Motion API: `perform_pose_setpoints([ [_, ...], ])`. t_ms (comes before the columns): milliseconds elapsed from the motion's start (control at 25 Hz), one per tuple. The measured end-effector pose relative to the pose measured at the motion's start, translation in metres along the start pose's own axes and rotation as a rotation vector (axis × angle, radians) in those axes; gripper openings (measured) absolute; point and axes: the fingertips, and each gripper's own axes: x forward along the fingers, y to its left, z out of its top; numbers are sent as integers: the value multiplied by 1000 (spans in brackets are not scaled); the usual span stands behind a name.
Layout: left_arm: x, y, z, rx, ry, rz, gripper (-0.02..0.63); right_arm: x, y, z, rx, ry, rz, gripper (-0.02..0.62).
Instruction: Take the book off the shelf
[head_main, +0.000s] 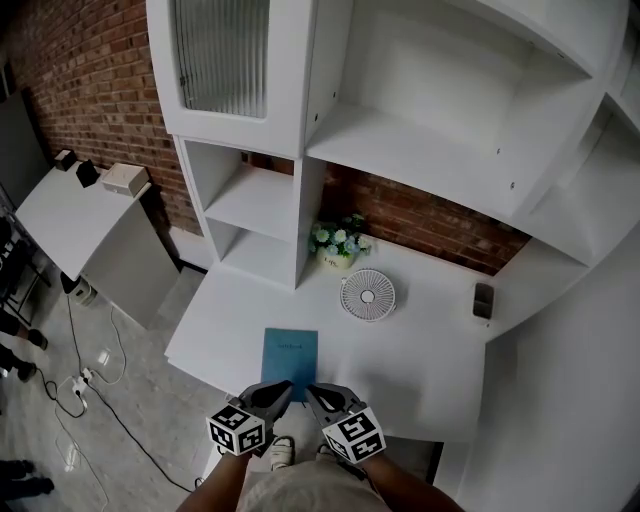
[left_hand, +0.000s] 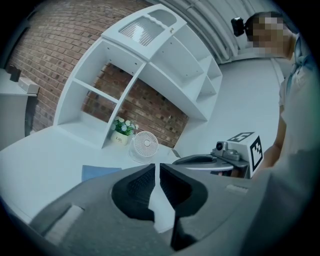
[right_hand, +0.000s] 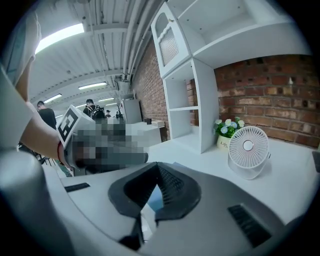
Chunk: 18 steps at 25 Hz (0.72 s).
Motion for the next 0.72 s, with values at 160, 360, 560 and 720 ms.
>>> perform_pose_setpoints([
  [160, 3, -6, 2, 24, 16, -12, 35, -4, -5, 2, 6, 10, -15, 15],
  [360, 6, -12, -2, 21, 28, -20, 35, -8, -10, 4, 20, 9, -26, 15],
  [560, 9, -16, -4, 23, 35, -28, 35, -8, -10, 4, 19, 13, -28, 15],
  [720, 10, -15, -3, 24, 34, -29, 35, -7, -10, 4, 14, 17, -24, 14],
])
